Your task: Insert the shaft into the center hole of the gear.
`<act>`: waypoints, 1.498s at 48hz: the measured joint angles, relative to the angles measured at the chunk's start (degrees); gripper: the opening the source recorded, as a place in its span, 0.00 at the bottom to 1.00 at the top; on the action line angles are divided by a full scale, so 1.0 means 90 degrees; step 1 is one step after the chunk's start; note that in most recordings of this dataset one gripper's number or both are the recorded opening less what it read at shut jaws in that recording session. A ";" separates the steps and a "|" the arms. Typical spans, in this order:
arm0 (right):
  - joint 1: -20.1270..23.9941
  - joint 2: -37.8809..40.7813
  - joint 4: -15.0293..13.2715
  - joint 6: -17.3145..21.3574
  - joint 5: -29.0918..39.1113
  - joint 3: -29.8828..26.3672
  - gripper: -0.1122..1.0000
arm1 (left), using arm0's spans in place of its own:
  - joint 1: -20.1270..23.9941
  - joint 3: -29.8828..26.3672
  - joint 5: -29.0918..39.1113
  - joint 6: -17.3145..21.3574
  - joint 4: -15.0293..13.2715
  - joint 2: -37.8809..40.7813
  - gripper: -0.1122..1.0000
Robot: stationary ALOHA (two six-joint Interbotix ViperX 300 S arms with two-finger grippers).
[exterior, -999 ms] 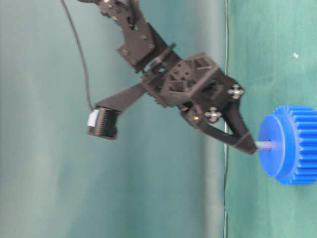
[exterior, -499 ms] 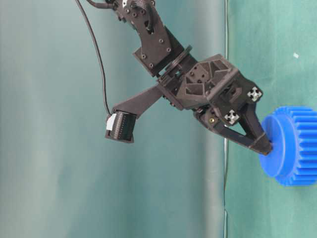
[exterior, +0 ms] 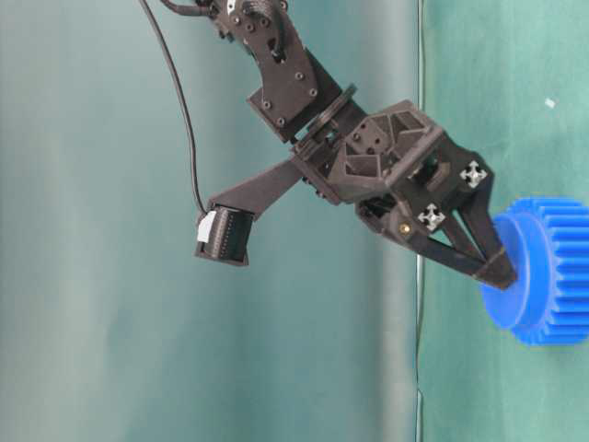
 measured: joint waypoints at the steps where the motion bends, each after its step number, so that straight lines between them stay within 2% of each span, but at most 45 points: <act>1: 0.0010 0.0000 0.0000 0.0000 0.0000 0.0000 0.92 | 0.0000 0.0000 0.0000 0.0000 0.0000 0.0010 0.10; 3: 0.0000 -0.0010 0.0000 0.0010 0.0000 0.0000 0.96 | 0.0000 0.0000 0.0000 -0.0010 0.0000 0.0000 0.10; 10: 0.0010 -0.0225 -0.0010 -0.0029 0.0059 0.0000 0.89 | 0.0000 0.0000 0.0000 0.0000 0.0000 0.0010 0.10; 27: 0.0010 -0.1445 -0.0293 -0.0078 0.0459 0.0156 0.90 | 0.0000 -0.0049 0.0020 0.0000 0.0000 0.0000 0.10; 37: 0.0010 -0.2178 -0.0332 -0.0078 0.0469 0.0674 0.90 | 0.0000 -0.0049 0.0059 0.0000 0.0000 0.0000 0.10; 62: 0.0010 -0.4600 -0.0322 -0.0010 0.0186 0.2666 0.90 | 0.0000 -0.0059 0.0059 0.0000 0.0000 0.0000 0.10; 72: 0.0010 -0.4980 -0.0313 -0.0020 -0.0137 0.3096 0.89 | 0.0000 -0.0059 0.0059 0.0000 0.0000 0.0000 0.10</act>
